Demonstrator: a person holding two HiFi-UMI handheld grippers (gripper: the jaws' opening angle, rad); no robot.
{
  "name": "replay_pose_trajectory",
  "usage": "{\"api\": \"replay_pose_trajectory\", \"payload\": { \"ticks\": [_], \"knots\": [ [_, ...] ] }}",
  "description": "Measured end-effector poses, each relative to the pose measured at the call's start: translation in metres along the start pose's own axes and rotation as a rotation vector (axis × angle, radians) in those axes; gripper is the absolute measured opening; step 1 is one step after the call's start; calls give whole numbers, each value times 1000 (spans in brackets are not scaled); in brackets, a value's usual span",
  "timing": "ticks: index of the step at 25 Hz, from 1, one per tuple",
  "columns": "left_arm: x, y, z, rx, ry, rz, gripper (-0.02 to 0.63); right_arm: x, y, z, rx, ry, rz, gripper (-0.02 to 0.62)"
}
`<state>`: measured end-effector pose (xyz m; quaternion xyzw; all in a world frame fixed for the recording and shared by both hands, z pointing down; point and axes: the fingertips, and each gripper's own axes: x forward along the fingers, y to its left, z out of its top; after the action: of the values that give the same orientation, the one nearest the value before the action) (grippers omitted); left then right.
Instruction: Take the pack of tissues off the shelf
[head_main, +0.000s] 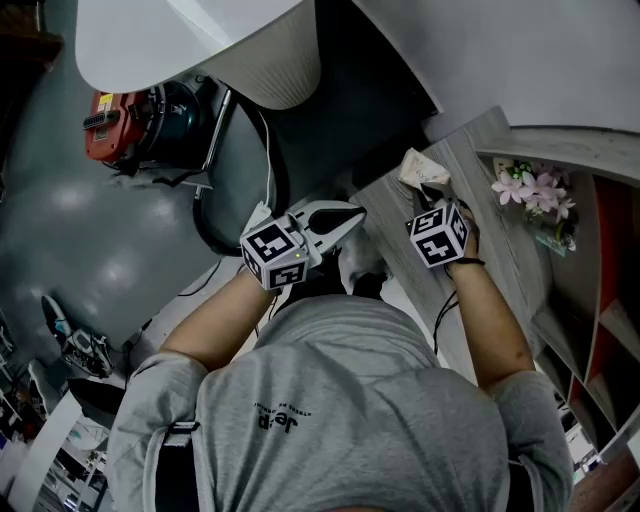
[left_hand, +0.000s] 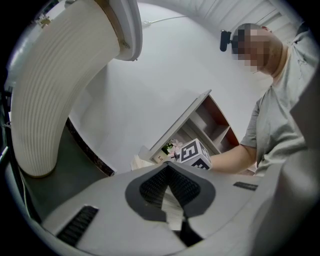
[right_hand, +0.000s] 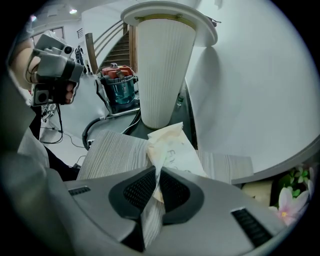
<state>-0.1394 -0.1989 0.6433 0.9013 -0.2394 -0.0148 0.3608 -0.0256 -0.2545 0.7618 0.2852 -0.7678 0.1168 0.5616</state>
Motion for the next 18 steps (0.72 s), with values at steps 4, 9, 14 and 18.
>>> {"api": "replay_pose_trajectory", "payload": {
  "ticks": [4,9,14,18],
  "knots": [
    [-2,-3,4,11,-5,-3,23,-1,0,0,21,-3,-2,51],
    [-1,-13,10,28,-3,-13,23,-4,-2,-2,49,-20,-21,67],
    [0,-21,20,49,-2,-29,22,-13,-5,3,93,-48,-14,104],
    [3,-30,28,59,-2,-39,22,-32,-5,12,117,-88,12,152]
  ]
}}
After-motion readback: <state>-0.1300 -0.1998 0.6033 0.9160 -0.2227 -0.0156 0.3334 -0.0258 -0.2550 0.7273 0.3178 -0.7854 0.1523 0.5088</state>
